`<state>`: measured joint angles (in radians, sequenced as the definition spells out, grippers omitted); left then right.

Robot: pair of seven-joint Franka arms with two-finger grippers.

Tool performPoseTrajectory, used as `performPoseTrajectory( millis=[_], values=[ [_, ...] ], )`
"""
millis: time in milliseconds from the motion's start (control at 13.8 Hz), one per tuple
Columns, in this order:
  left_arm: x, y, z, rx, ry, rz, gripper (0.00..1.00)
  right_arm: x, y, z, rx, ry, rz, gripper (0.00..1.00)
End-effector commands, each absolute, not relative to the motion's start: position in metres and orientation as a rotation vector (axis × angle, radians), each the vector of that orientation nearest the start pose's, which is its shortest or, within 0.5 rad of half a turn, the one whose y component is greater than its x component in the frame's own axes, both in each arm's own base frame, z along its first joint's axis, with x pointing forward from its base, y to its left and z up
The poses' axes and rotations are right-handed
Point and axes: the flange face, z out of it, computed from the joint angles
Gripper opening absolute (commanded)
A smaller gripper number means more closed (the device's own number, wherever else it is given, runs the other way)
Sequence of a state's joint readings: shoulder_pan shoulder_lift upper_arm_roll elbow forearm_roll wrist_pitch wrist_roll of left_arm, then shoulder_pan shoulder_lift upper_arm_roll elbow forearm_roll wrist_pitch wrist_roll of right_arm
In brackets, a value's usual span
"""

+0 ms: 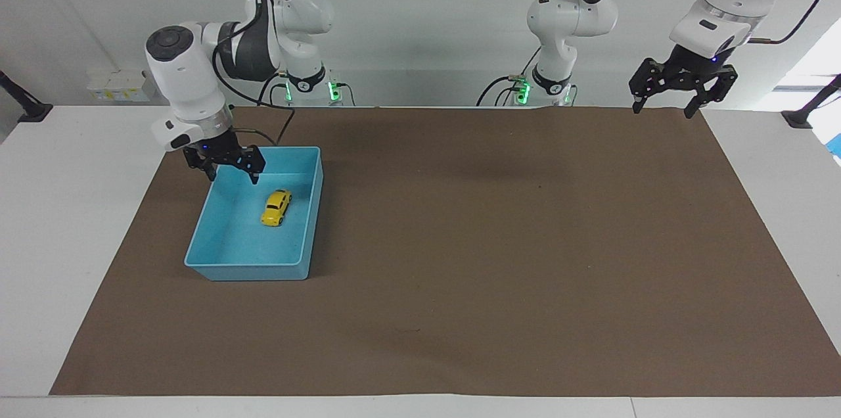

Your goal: Wind up and store yellow beetle car

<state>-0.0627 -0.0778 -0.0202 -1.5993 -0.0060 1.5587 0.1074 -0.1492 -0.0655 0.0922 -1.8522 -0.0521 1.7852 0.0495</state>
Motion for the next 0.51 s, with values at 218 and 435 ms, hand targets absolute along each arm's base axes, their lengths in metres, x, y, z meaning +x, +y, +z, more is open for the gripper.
performPoseTrajectory(
  millis=[218, 435],
  values=[
    [0.525, -0.044, 0.652, -3.139, 0.288, -0.065, 1.00, 0.535, -0.039, 0.622, -3.159, 0.207, 0.076, 1.00],
    [0.525, -0.044, 0.652, -3.139, 0.290, -0.066, 1.00, 0.530, -0.041, 0.643, -3.166, 0.214, 0.105, 1.00]
  ],
)
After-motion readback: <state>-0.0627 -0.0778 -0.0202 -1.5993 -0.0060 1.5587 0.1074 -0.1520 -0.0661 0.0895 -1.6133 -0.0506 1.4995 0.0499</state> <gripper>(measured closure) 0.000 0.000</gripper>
